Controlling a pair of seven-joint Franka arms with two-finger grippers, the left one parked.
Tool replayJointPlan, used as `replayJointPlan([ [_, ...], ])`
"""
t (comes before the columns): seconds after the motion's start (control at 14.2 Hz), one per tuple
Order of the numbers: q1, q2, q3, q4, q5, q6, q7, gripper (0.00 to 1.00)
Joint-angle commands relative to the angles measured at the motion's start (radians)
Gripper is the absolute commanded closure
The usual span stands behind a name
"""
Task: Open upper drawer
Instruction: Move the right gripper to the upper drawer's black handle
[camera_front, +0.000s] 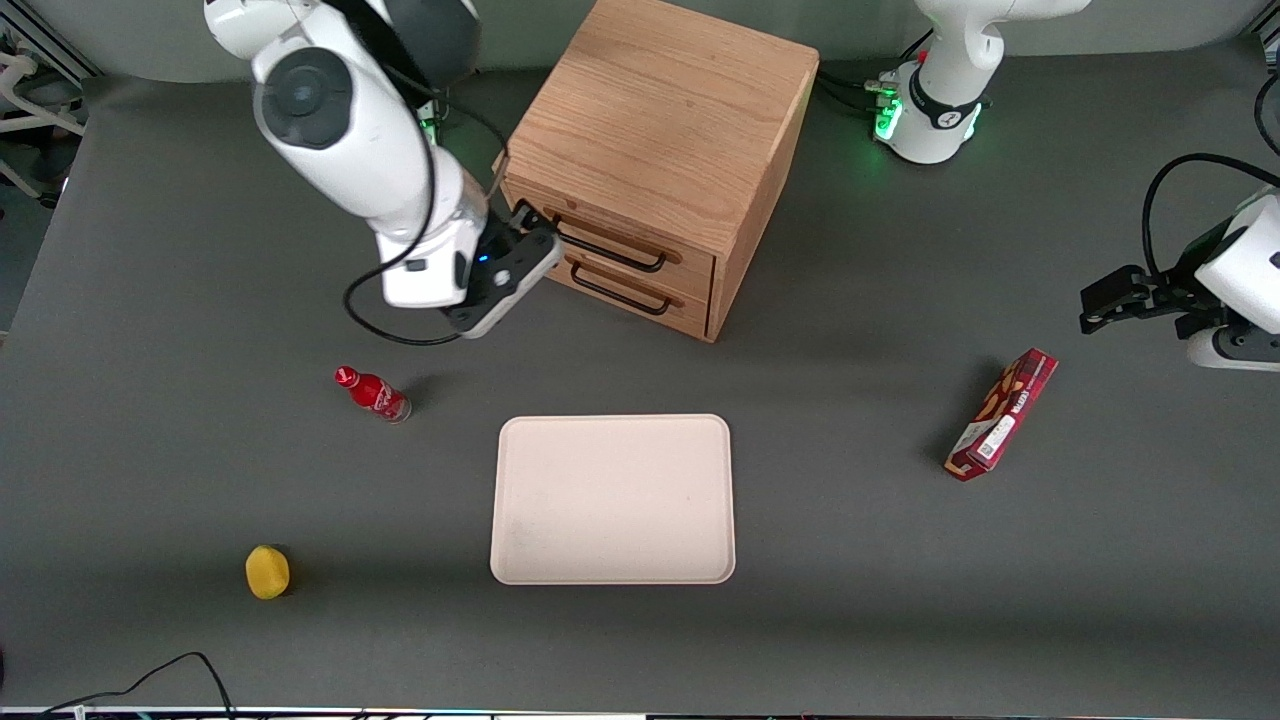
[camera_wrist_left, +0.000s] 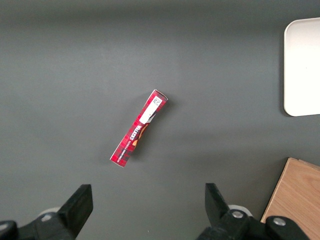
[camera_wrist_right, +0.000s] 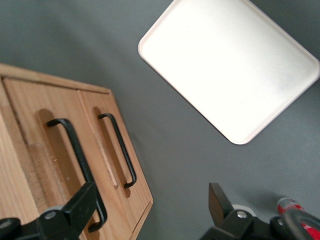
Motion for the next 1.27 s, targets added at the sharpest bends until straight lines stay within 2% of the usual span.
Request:
replayJointPlan([
  [0.0, 0.053, -0.006, 0.003, -0.047, -0.028, 0.040, -0.038, 0.00],
  [0.21, 0.053, -0.006, 0.038, -0.125, -0.013, 0.100, -0.032, 0.00],
  [0.57, 0.044, -0.003, 0.061, -0.180, -0.005, 0.115, -0.038, 0.00],
  [0.71, 0.042, -0.004, 0.064, -0.203, 0.032, 0.129, -0.058, 0.00],
  [0.92, 0.042, -0.001, 0.064, -0.223, 0.039, 0.137, -0.067, 0.00],
  [1.06, 0.039, 0.000, 0.064, -0.236, 0.105, 0.140, -0.105, 0.00],
  [1.2, 0.033, 0.000, 0.064, -0.245, 0.118, 0.146, -0.112, 0.00],
])
